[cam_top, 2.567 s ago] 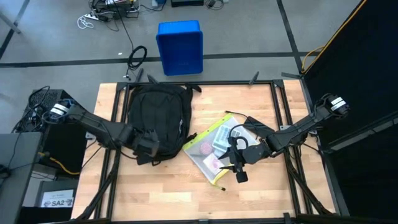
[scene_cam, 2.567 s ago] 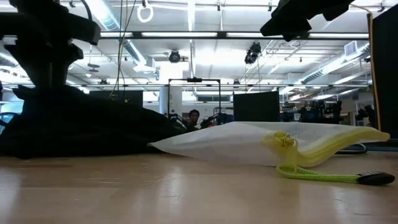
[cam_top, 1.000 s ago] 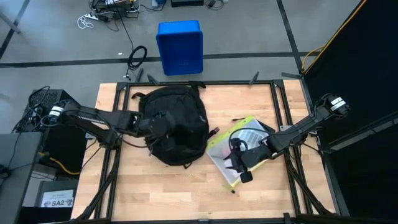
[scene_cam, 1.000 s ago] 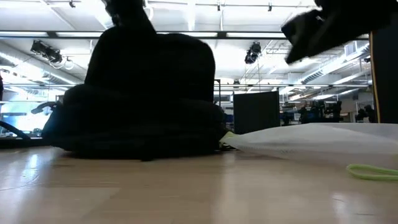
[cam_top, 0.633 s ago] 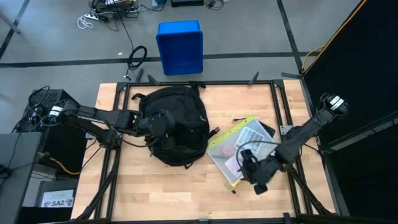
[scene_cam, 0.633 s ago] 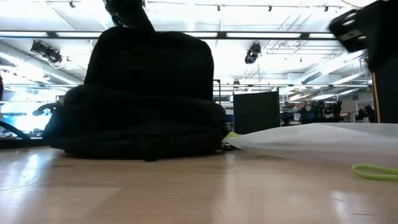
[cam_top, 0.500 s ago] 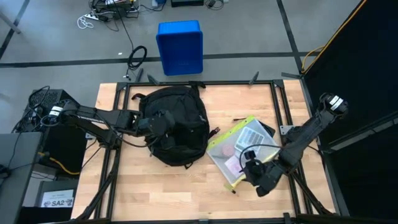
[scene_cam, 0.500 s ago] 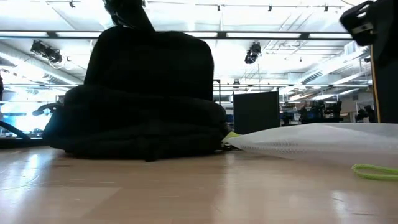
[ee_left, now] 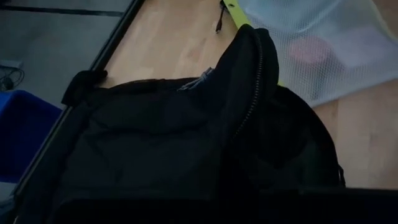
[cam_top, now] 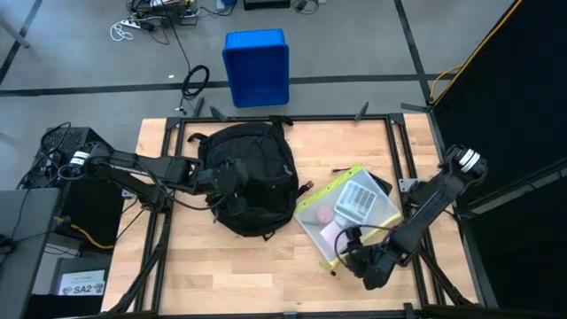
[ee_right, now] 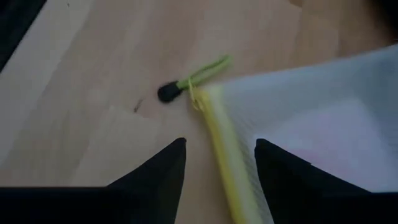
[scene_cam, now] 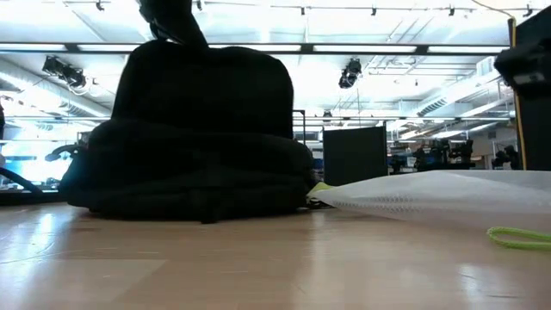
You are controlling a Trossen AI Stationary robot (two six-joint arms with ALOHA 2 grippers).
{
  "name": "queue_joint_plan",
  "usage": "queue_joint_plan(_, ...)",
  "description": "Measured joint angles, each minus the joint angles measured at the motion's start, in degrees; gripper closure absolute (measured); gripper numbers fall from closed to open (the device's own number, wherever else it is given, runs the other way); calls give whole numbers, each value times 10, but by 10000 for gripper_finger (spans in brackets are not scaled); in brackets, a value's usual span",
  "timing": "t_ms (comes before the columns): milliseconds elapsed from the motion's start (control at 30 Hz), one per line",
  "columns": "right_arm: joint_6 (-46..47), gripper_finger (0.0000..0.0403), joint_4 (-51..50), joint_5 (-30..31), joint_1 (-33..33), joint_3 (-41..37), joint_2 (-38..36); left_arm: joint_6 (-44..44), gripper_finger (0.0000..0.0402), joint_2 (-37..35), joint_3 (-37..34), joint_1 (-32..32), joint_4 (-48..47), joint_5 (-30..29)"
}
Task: Unpack backpack
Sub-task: Put the white zip bag into the black backpack
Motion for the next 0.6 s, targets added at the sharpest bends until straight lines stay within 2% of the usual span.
queue_joint_plan(233, -43, 167, 103, 22, 0, 0, 90, -9, 401, 0, 0, 0, -3, 1)
queue_joint_plan(433, -55, 116, 103, 83, 1, 2, 98, -15, 401, 0, 0, 0, -3, 18)
queue_joint_plan(600, -81, 98, 96, 146, -6, 1, 97, -15, 401, 0, 0, 0, -4, 19)
